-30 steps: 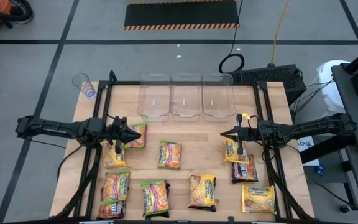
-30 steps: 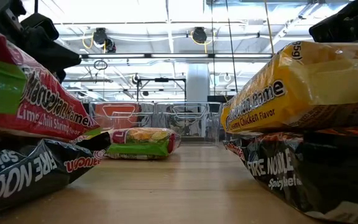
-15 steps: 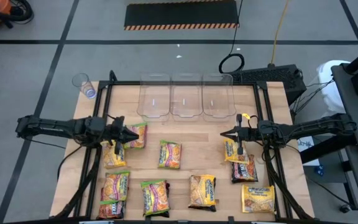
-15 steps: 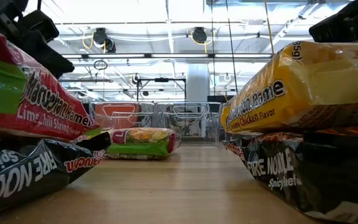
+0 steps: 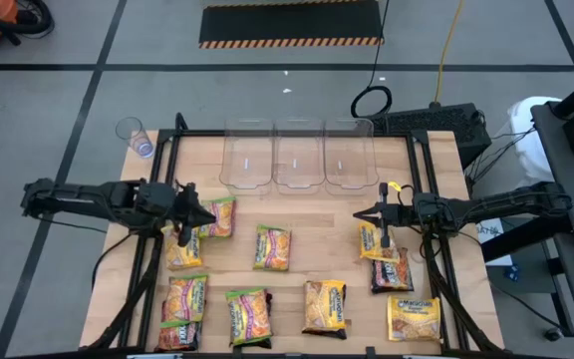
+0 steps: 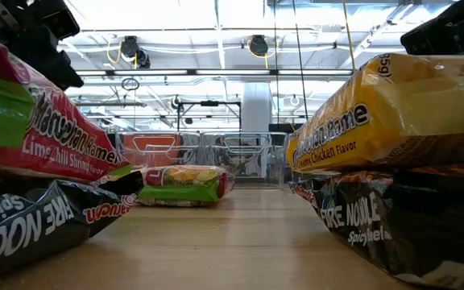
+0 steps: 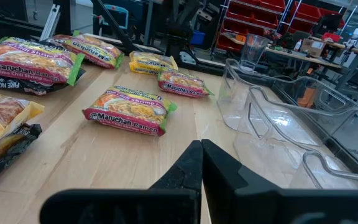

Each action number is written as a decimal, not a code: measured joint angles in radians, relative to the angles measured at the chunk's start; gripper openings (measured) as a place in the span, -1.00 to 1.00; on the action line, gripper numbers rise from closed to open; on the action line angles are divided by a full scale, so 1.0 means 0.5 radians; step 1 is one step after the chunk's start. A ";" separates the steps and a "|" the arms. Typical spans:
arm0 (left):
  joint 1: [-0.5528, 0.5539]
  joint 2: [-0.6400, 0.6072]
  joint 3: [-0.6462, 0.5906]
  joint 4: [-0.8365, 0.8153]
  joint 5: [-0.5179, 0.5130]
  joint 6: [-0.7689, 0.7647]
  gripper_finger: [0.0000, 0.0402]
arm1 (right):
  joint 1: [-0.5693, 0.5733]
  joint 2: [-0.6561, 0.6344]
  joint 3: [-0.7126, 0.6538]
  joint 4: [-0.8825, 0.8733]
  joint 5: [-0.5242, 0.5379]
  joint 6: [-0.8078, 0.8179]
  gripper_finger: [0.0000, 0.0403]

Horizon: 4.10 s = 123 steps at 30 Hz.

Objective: Sort Maruchan noodles
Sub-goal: Put the green noodle pack into the center transparent bin

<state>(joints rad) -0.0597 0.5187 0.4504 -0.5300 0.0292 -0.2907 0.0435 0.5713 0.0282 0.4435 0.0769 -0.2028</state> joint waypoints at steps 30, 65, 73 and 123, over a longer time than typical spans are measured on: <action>-0.387 0.897 0.076 0.684 0.029 -0.140 -0.77 | 0.000 0.001 0.000 -0.001 0.000 0.000 -1.00; -0.568 1.326 0.075 1.047 0.833 -1.384 -0.77 | 0.000 0.000 0.000 -0.005 0.000 -0.053 -1.00; -0.568 1.477 0.075 1.202 0.953 -1.576 -0.77 | -0.001 0.000 0.000 -0.004 0.000 -0.053 -1.00; -0.579 1.783 0.075 1.350 0.917 -1.672 -0.77 | -0.001 0.001 0.000 0.002 0.000 -0.053 -1.00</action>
<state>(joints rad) -0.3490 1.4101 0.4877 0.1449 0.4879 -1.1269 0.0429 0.5716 0.0283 0.4442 0.0769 -0.2291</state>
